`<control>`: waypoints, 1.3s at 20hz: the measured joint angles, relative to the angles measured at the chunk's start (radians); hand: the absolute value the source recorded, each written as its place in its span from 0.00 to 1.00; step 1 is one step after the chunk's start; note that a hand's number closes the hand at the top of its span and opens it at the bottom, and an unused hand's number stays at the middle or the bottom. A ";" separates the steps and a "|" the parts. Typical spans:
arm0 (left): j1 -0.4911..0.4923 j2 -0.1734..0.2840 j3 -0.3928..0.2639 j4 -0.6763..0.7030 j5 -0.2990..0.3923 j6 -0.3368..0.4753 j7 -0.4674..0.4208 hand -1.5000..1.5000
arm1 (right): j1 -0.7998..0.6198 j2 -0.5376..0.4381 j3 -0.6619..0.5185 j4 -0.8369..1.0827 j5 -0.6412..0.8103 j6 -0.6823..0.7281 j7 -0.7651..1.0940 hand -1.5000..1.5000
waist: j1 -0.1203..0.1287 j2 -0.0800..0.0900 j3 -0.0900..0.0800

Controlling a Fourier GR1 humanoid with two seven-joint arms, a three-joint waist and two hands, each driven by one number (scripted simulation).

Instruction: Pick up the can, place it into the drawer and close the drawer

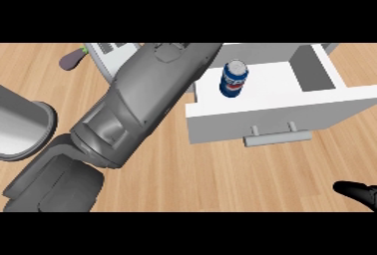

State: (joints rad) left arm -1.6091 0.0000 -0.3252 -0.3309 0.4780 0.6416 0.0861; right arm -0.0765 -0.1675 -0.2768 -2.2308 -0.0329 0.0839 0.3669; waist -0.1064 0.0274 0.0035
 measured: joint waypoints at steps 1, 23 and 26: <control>-0.001 0.000 -0.001 0.002 0.007 0.001 -0.005 0.00 | -0.004 -0.006 0.008 -0.002 0.013 0.004 -0.005 0.00 | 0.001 0.000 0.000; -0.043 0.000 0.026 0.040 0.124 0.019 -0.090 0.00 | -0.229 -0.147 0.302 0.357 0.617 -0.022 -0.228 0.00 | 0.064 -0.002 -0.001; -0.044 0.003 0.022 0.047 0.118 0.006 -0.091 0.00 | -0.262 -0.142 0.344 0.465 0.706 -0.063 -0.265 0.00 | 0.079 -0.005 -0.002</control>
State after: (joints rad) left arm -1.6530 0.0033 -0.3029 -0.2841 0.5960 0.6473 -0.0048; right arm -0.3382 -0.3098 0.0676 -1.7662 0.6728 0.0211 0.1021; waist -0.0276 0.0220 0.0017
